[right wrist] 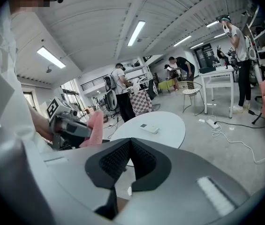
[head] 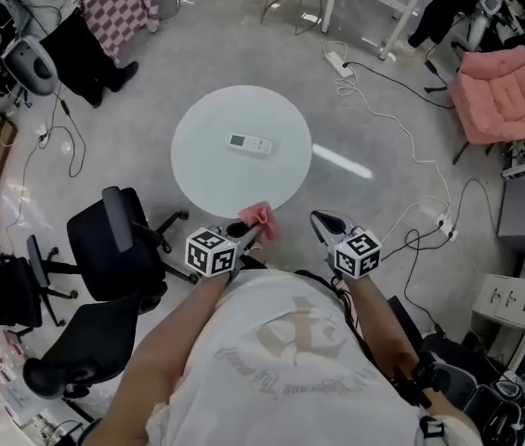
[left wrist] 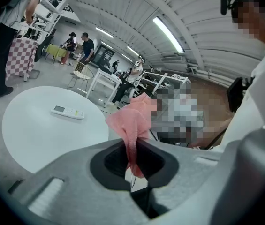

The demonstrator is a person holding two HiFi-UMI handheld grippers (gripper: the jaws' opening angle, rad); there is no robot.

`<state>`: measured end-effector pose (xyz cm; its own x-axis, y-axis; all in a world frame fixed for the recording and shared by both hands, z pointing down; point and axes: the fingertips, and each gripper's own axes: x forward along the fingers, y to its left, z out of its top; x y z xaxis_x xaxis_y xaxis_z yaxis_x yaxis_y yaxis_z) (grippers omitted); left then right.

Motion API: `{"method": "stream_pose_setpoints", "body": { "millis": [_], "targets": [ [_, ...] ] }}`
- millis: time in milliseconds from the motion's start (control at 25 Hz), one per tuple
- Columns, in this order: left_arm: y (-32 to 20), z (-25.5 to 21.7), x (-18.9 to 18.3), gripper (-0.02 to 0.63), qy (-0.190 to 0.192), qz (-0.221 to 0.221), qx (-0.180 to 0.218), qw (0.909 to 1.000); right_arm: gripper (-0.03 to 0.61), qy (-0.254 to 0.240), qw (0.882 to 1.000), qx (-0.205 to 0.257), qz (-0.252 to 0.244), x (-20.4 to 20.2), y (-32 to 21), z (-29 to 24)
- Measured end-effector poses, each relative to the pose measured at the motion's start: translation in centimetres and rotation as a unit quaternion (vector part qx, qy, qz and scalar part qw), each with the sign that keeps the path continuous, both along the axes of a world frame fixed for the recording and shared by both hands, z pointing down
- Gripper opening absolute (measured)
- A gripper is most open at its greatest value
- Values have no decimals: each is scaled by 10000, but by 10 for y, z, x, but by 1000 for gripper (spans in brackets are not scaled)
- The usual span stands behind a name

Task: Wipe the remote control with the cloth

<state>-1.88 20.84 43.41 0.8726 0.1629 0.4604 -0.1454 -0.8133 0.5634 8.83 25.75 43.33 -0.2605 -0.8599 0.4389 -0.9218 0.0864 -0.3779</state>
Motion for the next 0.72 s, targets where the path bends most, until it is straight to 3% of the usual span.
{"method": "stream_pose_setpoints", "body": {
  "millis": [360, 720],
  "targets": [
    [-68, 7, 27, 20, -28, 197, -121, 9997, 8, 27, 9997, -166, 156, 23, -62, 6],
    [-140, 16, 31, 20, -7, 217, -282, 9994, 8, 63, 9991, -283, 293, 25, -131, 9]
  ]
}}
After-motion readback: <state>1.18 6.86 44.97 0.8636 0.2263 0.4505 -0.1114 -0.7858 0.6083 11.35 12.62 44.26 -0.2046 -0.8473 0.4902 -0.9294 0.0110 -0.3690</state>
